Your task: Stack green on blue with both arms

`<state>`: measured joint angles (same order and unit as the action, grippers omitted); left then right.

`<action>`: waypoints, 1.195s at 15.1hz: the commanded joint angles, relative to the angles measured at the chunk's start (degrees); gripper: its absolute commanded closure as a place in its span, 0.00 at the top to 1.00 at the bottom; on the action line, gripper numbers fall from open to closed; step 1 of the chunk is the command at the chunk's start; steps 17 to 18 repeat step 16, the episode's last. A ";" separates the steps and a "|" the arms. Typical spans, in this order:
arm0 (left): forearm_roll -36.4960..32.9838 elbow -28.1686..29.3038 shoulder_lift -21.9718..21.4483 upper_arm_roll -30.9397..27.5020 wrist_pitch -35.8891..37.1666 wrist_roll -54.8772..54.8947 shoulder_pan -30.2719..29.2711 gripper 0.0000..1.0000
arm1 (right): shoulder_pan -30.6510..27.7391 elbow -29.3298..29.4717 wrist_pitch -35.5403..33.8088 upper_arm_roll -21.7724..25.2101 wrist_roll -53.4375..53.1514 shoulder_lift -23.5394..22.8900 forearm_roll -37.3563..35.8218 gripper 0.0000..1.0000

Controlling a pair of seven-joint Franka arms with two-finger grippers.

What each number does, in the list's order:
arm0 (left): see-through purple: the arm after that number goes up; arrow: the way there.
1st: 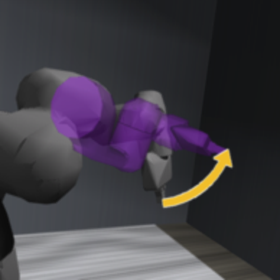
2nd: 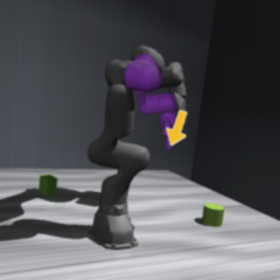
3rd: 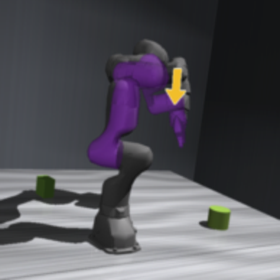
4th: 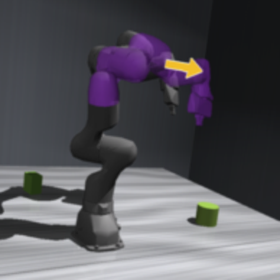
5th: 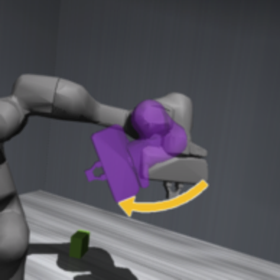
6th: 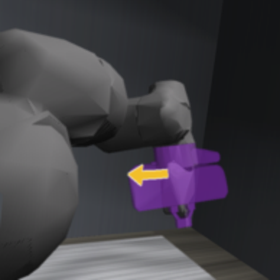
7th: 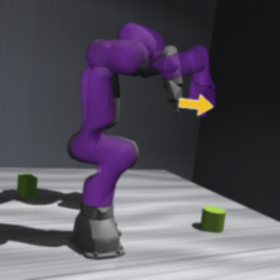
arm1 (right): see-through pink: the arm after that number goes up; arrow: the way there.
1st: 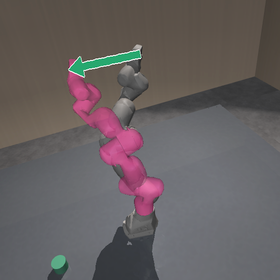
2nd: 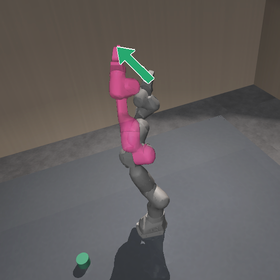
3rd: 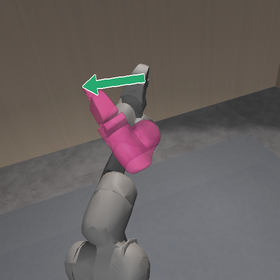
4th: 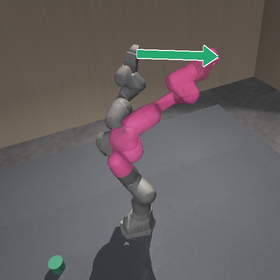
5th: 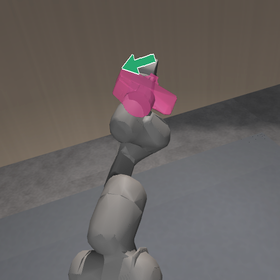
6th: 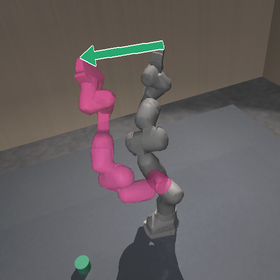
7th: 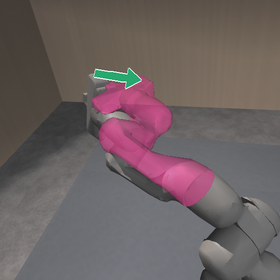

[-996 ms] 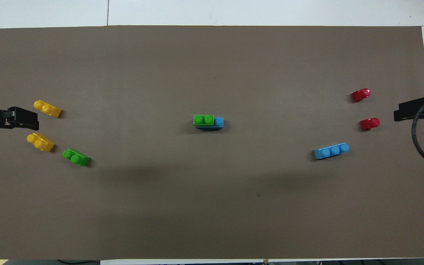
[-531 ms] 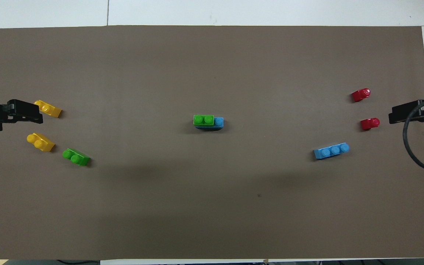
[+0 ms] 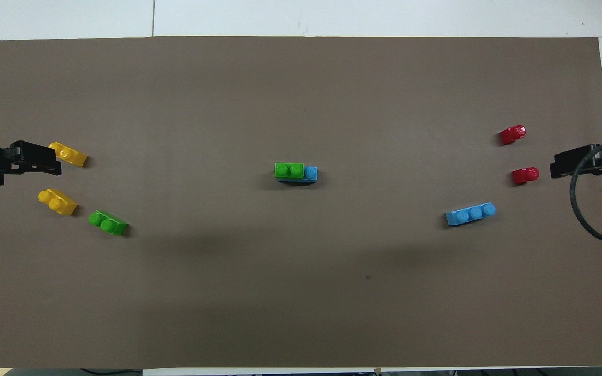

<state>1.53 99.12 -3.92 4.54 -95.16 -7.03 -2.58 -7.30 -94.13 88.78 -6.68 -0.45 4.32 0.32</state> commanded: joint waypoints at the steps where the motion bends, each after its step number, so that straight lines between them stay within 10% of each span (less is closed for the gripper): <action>1: 0.84 0.73 -1.00 -0.23 -0.56 -0.44 0.29 1.00 | -0.34 -0.97 -0.36 -0.18 1.33 0.96 -0.49 1.00; 18: 0.75 0.73 -1.00 -0.23 -0.38 -0.18 0.47 1.00 | -0.34 -0.88 -0.54 -0.09 2.83 0.96 -0.40 1.00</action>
